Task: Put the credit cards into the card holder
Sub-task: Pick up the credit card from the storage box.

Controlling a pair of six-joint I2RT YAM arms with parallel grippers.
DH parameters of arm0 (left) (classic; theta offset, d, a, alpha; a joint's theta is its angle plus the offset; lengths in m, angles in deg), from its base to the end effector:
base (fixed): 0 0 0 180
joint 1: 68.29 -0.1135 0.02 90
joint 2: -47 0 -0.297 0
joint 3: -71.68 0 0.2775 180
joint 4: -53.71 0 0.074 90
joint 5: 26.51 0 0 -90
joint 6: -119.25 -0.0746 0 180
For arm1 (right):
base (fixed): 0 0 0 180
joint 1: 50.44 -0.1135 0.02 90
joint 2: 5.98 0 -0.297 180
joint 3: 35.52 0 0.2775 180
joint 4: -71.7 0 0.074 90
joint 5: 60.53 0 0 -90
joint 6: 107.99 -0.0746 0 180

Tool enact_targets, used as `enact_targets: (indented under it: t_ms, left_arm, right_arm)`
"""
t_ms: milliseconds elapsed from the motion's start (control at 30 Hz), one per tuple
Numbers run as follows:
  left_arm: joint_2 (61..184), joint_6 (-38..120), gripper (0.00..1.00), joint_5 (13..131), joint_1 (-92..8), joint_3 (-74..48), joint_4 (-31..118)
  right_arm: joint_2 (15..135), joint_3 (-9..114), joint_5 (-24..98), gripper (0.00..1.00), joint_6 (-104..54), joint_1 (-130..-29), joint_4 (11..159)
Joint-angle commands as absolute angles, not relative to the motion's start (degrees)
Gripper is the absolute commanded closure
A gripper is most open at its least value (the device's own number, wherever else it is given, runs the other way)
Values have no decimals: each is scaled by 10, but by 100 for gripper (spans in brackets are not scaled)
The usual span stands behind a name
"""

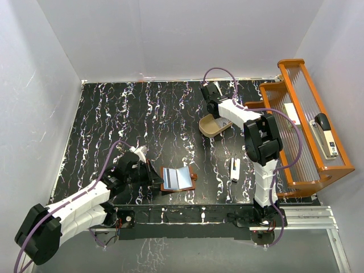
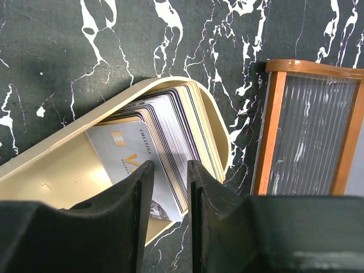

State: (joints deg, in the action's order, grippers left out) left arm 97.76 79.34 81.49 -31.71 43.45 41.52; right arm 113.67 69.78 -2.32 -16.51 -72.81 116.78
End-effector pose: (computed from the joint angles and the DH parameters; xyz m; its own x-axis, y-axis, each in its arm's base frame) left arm 0.1530 -0.1422 0.1546 -0.8846 -0.2519 -0.3923 0.1437 0.6532 -0.7434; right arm 0.4826 0.1561 0.1845 -0.7940 -0.3505 -0.4967 -0.0963 0.8792 -0.4666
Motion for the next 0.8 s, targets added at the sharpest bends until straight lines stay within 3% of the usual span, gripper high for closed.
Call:
enact_targets:
  t_ms: [0, 33, 267, 333, 567, 767]
  left_arm:
    - [962, 788, 100, 811, -314, 425, 404]
    - [961, 789, 100, 812, -315, 425, 404]
    - [963, 789, 100, 812, -315, 423, 407]
    - [962, 786, 100, 812, -314, 421, 402]
    - [955, 786, 100, 808, -314, 423, 397]
    - [953, 783, 100, 805, -314, 422, 391]
  right_arm:
    - [1119, 695, -35, 73, -157, -721, 1138]
    - [1115, 696, -17, 71, -158, -721, 1141]
    - [1100, 673, 34, 26, -160, -723, 1142]
    - [1104, 669, 28, 18, -153, -722, 1144]
    - [1117, 660, -4, 15, -145, -723, 1139]
    - [1118, 659, -43, 24, -144, -723, 1127]
